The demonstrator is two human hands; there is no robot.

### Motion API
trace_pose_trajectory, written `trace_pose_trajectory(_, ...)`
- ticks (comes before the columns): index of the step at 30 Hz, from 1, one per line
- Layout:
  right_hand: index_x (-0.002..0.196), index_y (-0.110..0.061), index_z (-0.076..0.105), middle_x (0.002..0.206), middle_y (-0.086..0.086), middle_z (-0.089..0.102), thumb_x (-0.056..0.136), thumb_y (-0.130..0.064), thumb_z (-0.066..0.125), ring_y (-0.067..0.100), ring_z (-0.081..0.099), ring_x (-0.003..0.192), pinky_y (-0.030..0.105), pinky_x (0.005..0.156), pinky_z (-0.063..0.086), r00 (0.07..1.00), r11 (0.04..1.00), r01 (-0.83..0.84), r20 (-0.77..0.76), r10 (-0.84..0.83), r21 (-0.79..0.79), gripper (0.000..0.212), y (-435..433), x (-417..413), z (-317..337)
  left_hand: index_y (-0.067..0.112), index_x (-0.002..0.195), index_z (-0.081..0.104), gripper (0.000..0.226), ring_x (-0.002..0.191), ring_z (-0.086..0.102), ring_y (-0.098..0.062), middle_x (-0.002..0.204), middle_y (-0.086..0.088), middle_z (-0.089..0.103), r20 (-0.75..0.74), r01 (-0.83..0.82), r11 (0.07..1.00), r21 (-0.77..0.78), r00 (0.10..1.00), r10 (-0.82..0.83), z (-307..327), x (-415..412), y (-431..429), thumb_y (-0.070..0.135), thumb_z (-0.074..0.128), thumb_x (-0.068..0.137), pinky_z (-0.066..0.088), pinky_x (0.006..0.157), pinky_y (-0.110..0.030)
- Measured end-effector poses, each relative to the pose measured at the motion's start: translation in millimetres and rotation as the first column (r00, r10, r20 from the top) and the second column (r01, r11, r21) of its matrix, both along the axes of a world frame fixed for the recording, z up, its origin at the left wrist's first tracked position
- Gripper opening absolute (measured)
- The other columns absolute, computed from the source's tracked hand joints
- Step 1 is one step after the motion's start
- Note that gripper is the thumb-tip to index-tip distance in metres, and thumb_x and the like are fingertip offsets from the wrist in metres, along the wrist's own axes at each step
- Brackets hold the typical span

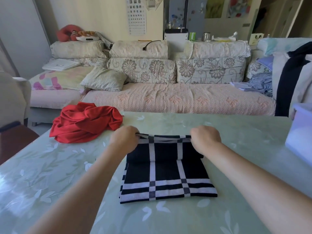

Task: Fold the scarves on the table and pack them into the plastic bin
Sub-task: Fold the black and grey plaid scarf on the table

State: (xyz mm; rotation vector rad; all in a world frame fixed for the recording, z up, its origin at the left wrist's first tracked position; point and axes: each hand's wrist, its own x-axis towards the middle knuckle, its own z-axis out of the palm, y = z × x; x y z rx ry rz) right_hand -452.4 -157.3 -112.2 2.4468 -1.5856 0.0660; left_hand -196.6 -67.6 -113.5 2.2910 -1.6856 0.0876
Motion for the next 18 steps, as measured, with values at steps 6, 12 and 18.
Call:
trace_pose_trajectory(6,0.104,-0.001,0.07,0.093,0.017,0.068,0.08,0.013,0.039,0.036,0.063,0.082,0.044,0.069,0.055,0.86,0.968,-0.077,0.475,0.185,-0.237,0.041,-23,4,59,0.014,0.103,0.074,0.025,0.073,0.056,-0.018,0.09,-0.005,0.071,-0.109,0.047,0.903,-0.427,0.989,-0.103,90,0,-23,0.009,0.051,0.093,0.039,0.059,-0.025)
trace_pose_trajectory(12,0.121,-0.033,0.07,0.11,-0.001,0.073,0.092,-0.008,0.05,0.025,0.061,0.103,0.036,0.096,0.04,0.937,0.965,-0.184,0.263,0.23,-0.187,0.043,-5,-19,22,0.029,0.097,0.074,0.02,0.077,0.061,-0.018,0.088,0.008,0.069,-0.048,0.111,0.953,-0.281,0.99,-0.13,62,1,20,0.02,0.058,0.09,0.05,0.063,-0.029)
trace_pose_trajectory(18,0.122,-0.038,0.068,0.118,-0.014,0.061,0.094,-0.022,0.052,0.017,0.052,0.112,0.035,0.101,0.033,0.951,0.947,-0.301,0.11,0.289,0.111,0.036,28,-51,-26,0.035,0.089,0.074,0.01,0.087,0.048,-0.007,0.088,0.02,0.063,0.092,0.276,0.961,-0.013,0.957,-0.274,-7,-6,75,0.038,0.065,0.085,0.038,0.091,-0.033)
